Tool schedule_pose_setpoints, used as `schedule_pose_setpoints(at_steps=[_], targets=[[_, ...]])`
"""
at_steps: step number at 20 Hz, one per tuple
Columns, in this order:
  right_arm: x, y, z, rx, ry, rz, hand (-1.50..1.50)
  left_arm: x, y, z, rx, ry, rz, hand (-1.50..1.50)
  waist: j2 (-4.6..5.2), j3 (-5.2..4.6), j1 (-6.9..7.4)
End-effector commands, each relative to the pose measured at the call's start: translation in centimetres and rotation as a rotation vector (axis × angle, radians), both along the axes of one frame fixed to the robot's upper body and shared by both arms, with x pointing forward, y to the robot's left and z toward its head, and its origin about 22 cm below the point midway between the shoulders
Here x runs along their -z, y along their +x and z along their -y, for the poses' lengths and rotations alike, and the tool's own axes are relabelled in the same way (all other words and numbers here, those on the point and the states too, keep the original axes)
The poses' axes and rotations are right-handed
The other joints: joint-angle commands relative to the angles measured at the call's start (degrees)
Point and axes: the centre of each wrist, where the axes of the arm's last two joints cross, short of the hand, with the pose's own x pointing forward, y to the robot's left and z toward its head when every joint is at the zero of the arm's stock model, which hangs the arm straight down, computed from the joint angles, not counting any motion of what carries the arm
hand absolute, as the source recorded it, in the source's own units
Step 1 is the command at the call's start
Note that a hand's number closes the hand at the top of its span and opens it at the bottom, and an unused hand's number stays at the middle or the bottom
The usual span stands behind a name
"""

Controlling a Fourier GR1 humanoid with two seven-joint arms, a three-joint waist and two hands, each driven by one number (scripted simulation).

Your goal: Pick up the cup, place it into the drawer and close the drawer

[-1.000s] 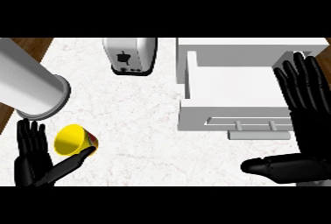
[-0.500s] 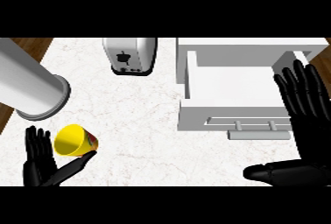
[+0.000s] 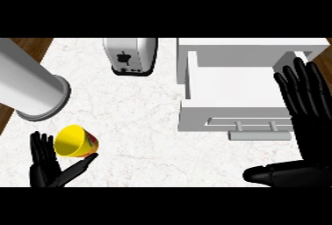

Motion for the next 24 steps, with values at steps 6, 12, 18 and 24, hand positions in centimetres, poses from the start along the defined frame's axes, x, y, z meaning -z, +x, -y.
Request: schedule_pose_setpoints(at_steps=[6,12,18,24], targets=[[-1.4,-0.1,0.4,0.005,-0.001,-0.01,-1.5,1.5,-1.5,-2.4,0.008,0.006,-0.011,-1.5,-0.01,0.0,0.05],[-0.5,-1.7,-0.9,-0.012,-0.013,0.009,-1.5,4.4,1.3,-0.5,0.037,-0.017,0.023,-1.5,0.03,-0.03,-0.26],[-0.6,-0.9,-1.0,-0.015,-0.009,0.005,-1.5,4.0,1.6,-1.4,0.039,-0.054,0.053,-1.5,0.01,-0.01,-0.08],[-1.5,-0.9,-0.2,-0.013,0.0,0.003,-1.5,3.8,1.8,-4.4,0.037,-0.1,0.082,-1.5,0.03,-0.02,-0.13]])
